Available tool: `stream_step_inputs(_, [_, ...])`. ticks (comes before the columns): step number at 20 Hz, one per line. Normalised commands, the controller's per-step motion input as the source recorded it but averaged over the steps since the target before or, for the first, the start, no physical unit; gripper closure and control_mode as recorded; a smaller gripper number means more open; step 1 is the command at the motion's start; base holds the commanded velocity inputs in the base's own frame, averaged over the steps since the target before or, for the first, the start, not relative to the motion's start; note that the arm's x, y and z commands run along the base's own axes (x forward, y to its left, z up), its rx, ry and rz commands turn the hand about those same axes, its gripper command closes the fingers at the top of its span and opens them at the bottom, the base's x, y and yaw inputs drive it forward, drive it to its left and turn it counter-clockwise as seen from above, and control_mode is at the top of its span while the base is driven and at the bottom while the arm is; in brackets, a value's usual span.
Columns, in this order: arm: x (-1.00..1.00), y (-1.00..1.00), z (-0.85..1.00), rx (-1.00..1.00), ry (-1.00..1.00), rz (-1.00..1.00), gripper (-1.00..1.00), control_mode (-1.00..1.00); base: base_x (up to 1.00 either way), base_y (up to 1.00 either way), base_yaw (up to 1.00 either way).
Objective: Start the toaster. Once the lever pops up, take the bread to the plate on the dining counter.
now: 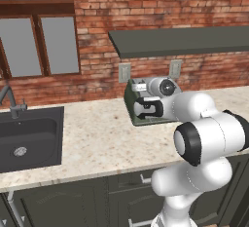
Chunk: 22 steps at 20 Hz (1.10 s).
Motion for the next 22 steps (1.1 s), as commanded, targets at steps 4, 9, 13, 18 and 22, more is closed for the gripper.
stream_step_inputs(4, [0.00,0.00,0.00,0.00,0.00,0.00,-1.00,-1.00,0.00,0.00,0.00])
stream_step_inputs(9, [0.00,0.00,0.00,0.00,0.00,0.00,-1.00,-1.00,0.00,0.00,0.00])
stream_step_inputs(13, [0.00,0.00,0.00,0.00,0.00,0.00,-1.00,-1.00,0.00,0.00,0.00])
stream_step_inputs(18, [0.00,0.00,0.00,0.00,0.00,0.00,-1.00,-1.00,0.00,0.00,0.00])
stream_step_inputs(22, [0.00,0.01,0.00,0.00,0.00,0.00,-1.00,-1.00,0.00,0.00,0.00])
